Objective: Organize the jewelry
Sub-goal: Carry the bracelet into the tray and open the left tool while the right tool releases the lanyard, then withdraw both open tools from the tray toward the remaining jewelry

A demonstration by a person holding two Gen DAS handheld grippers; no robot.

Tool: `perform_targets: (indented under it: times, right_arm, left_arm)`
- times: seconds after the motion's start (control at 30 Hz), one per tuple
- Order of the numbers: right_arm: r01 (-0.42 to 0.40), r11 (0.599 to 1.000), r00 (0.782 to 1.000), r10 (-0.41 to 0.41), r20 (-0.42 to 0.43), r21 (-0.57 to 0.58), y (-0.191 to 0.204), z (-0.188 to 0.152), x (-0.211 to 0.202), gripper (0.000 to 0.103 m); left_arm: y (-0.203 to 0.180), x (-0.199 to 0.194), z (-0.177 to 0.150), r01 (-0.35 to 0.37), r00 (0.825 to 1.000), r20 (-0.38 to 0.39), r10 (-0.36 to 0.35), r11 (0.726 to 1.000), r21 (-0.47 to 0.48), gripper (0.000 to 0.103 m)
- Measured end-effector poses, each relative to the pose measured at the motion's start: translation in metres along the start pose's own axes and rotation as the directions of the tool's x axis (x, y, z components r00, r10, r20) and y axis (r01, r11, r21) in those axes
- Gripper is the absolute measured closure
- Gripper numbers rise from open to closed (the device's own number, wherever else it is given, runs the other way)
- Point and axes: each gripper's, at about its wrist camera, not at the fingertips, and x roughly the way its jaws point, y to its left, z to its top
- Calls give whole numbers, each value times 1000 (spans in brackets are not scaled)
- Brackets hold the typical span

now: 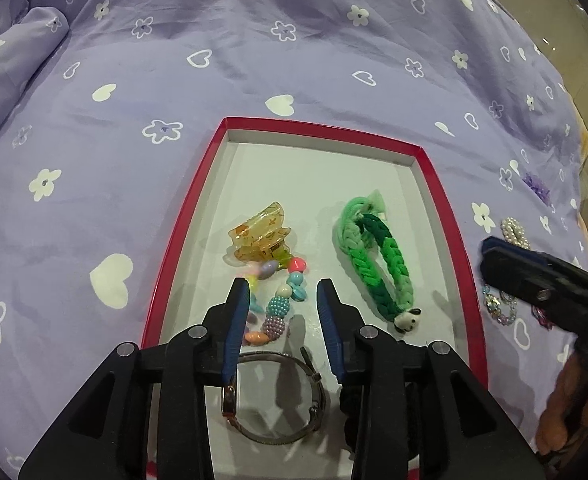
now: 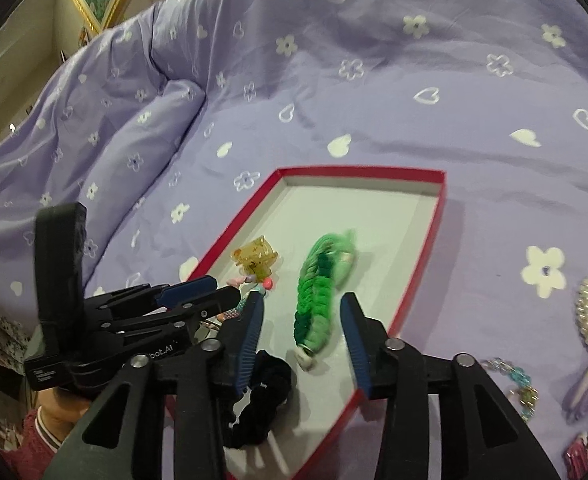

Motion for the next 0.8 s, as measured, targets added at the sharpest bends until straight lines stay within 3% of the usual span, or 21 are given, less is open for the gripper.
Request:
perform_targets:
  times: [0.33,0.63,0.8]
  right_arm:
    - [10,997,997,-16,80,74,-23,-18,-54,46]
    - [82,985,984,-104,142,151,-61,-51,-105,42]
    - [144,969,973,-176,147,202,-86,-73,-132,41]
  left_arm:
    - [-7,-14,-3,-6,1000,13,6,1000,5,56]
    - [-37,-42,-6,35,998,56,-37,999,33,40]
    - [-63,-56,-10,74,995,69,-78,995,62,38]
